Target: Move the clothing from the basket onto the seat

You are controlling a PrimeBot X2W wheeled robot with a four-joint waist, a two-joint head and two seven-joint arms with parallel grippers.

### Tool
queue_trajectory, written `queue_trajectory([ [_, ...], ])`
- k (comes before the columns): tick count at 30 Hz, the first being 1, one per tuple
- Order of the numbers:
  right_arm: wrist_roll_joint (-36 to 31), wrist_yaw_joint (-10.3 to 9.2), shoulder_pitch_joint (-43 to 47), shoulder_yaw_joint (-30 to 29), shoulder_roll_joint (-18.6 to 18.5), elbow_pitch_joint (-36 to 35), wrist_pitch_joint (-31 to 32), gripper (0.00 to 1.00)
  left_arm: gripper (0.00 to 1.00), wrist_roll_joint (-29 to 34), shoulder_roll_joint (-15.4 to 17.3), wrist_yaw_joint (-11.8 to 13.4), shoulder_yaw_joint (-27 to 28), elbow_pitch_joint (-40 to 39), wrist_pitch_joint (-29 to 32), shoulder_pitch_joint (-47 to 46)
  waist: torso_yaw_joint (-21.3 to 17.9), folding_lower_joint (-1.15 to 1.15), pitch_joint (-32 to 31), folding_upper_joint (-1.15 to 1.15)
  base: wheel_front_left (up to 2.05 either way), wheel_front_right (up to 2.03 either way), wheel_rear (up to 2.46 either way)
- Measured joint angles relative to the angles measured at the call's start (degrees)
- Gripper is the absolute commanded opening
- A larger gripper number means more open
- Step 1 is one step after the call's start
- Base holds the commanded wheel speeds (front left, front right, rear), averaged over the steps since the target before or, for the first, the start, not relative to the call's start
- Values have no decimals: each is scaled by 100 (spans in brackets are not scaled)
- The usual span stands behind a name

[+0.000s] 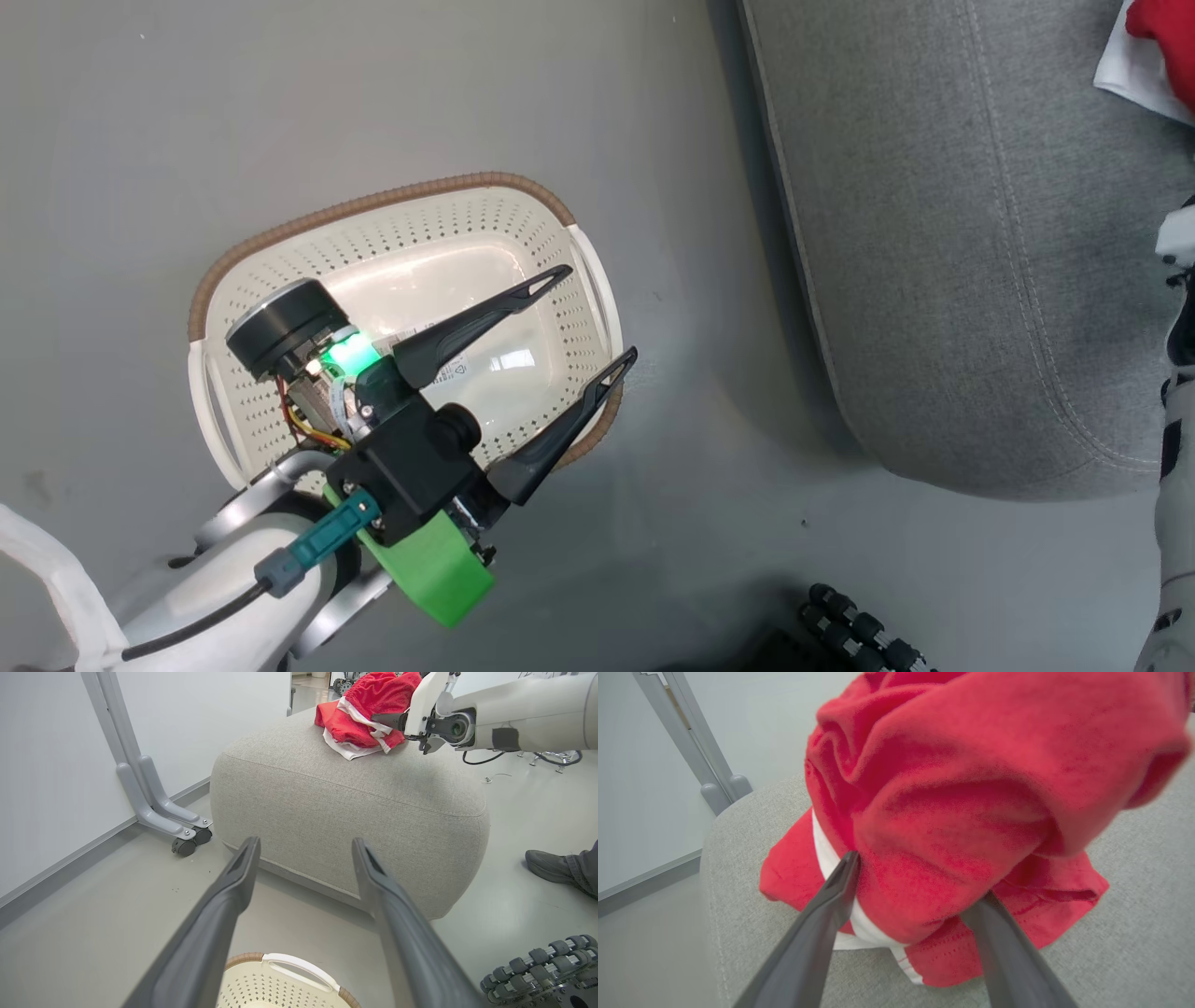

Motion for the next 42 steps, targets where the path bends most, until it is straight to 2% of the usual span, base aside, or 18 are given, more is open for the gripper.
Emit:
queue_trajectory([
  [8, -126, 0, 1012, 215, 181, -608, -1, 100, 100, -213, -209, 246, -25, 408, -290, 391, -86, 0, -671, 0, 0, 0, 0],
  [15, -274, 0, 1900, 449, 401, -1685, -5, 100, 100, -393, -450, 490, 27, 820, -653, 705, -76, -1, -1331, 0, 0, 0, 0],
  [21, -436, 0, 2624, 823, 688, -2647, -5, 100, 100, -613, -604, 732, 186, 1222, -981, 994, 99, -1, -1855, 0, 0, 0, 0],
  [26, -625, 0, 3072, 1181, 838, -3355, 98, 100, 100, -758, -693, 915, 401, 1521, -1213, 1211, 405, -1, -2177, 0, 0, 0, 0],
  [34, -734, 0, 3596, 1790, 921, -3983, 538, 100, 100, -1040, -838, 1173, 1156, 1801, -1388, 1644, 978, -1, -2582, 0, 0, 0, 0],
  [42, -688, 0, 3971, 2159, 925, -4163, 687, 100, 100, -900, -971, 1310, 2230, 1976, -1412, 2325, 1397, -1, -2986, 0, 0, 0, 0],
])
